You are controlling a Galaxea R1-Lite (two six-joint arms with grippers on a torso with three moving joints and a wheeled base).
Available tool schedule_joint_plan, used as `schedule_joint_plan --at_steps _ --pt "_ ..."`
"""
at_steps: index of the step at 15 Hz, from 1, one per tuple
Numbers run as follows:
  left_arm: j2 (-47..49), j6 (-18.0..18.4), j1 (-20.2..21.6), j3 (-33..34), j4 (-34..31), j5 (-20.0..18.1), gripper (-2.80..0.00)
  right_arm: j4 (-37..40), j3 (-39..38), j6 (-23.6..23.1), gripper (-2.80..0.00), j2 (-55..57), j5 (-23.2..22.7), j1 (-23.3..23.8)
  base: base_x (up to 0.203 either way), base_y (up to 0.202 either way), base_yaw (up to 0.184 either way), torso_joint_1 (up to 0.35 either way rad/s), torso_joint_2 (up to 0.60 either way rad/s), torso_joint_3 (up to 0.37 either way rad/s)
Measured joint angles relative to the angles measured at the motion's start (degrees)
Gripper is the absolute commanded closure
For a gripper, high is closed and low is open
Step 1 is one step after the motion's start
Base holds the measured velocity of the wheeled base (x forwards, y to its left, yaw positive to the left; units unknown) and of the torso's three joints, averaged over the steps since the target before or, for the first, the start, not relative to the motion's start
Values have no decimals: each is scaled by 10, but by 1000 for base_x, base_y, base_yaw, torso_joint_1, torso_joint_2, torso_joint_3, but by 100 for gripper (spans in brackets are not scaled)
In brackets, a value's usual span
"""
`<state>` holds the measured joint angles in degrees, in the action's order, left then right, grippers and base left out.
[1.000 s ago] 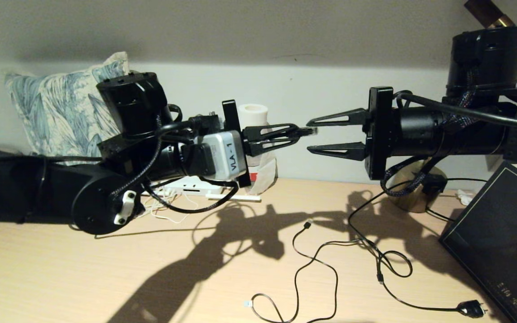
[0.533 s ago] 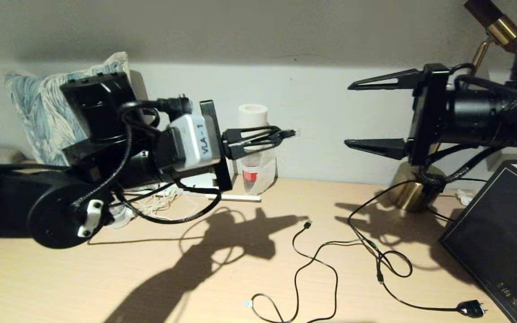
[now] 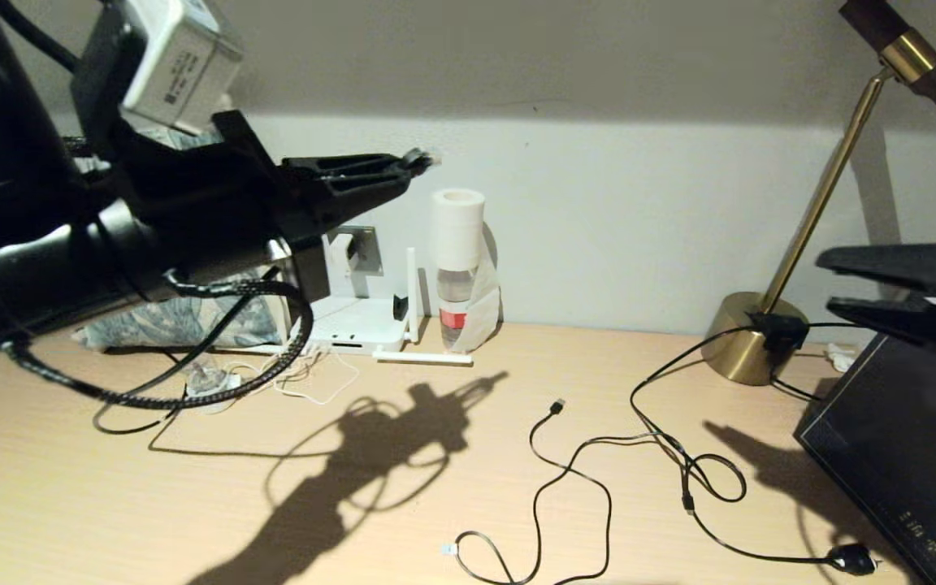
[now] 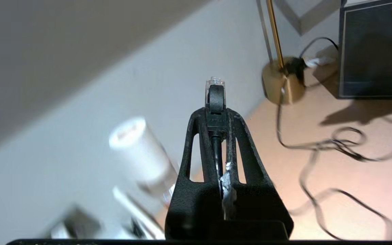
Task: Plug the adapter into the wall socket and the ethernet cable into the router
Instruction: Align cable and router interface
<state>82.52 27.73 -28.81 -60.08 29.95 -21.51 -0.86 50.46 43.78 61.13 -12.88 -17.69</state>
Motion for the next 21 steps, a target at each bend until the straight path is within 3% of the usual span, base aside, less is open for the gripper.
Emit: schedule_joint_plan --at_steps 4,6,8,10,12,16,21 --pt "-68 -20 1 22 -129 35 0 77 -95 -162 0 -155 84 0 0 0 0 0 0 0" --pt "-94 -35 0 52 -151 38 0 114 -145 -254 0 -231 141 3 0 0 0 0 0 0" --pt "-112 -86 0 72 -156 33 0 136 -195 -324 0 -295 183 5 0 0 0 0 0 0" --pt "-119 -160 -1 81 -155 23 0 141 -246 -377 0 -350 190 6 0 0 0 0 0 0" --pt "-119 -219 -1 95 -154 24 0 142 -298 -409 0 -392 181 6 0 0 0 0 0 0" --pt "-106 -261 -1 130 -150 38 0 141 -387 -432 0 -443 175 7 0 0 0 0 0 0" --pt "-81 -337 -4 125 -148 40 0 124 -434 -431 0 -456 209 12 0 0 0 0 0 0"
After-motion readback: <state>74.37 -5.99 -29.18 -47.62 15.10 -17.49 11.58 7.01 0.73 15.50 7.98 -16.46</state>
